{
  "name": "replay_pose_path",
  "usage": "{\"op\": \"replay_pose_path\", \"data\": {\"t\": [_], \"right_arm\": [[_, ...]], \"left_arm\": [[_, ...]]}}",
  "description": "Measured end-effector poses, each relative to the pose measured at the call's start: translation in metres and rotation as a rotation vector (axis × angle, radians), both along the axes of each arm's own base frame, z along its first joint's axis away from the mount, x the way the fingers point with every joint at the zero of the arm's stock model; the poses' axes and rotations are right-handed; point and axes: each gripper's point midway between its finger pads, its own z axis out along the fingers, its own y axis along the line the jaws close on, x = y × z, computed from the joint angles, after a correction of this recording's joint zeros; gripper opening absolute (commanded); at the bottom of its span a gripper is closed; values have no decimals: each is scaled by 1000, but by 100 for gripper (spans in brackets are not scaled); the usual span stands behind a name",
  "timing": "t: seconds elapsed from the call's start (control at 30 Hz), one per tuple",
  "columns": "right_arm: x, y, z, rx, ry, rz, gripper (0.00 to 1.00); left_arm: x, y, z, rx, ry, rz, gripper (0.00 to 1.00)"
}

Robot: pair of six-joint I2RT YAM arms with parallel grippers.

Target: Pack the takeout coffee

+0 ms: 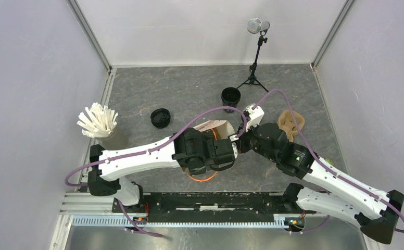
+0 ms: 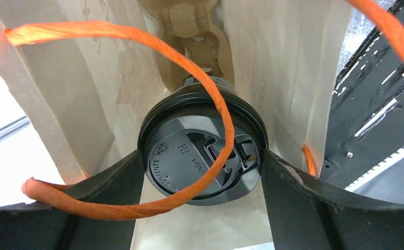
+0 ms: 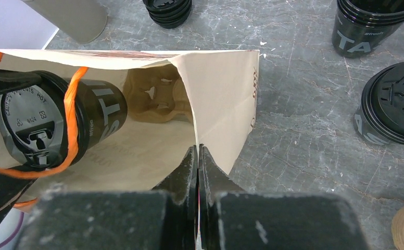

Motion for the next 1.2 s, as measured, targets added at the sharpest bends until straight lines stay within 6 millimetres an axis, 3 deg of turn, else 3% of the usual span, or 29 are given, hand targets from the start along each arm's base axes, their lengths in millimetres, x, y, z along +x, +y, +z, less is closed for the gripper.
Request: {"op": "replay_pose_path", "data": {"t": [0.33, 0.5, 0.67, 0.73, 0.87, 1.0, 1.2], "right_arm": [[-2, -2, 0, 15, -6, -1, 0], [-6, -5, -1, 45, 8, -12, 16], [-11, -11, -8, 63, 22, -21, 4], [-12, -11, -11, 70, 28, -24, 3], [-16, -9, -17, 110, 45, -15, 9], [-21, -1, -18, 134, 70, 7, 25], [-16, 1, -10, 92, 61, -4, 23]], "left_arm": [[3, -6, -7, -11, -15, 7, 54], [6, -2, -20, 19, -33, 24, 54], [7, 4, -30, 51, -43, 34, 54], [8, 4, -31, 45, -50, 35, 54], [8, 9, -37, 40, -61, 37, 53], [10, 12, -41, 35, -79, 40, 53], [13, 8, -44, 16, -92, 42, 53]]}}
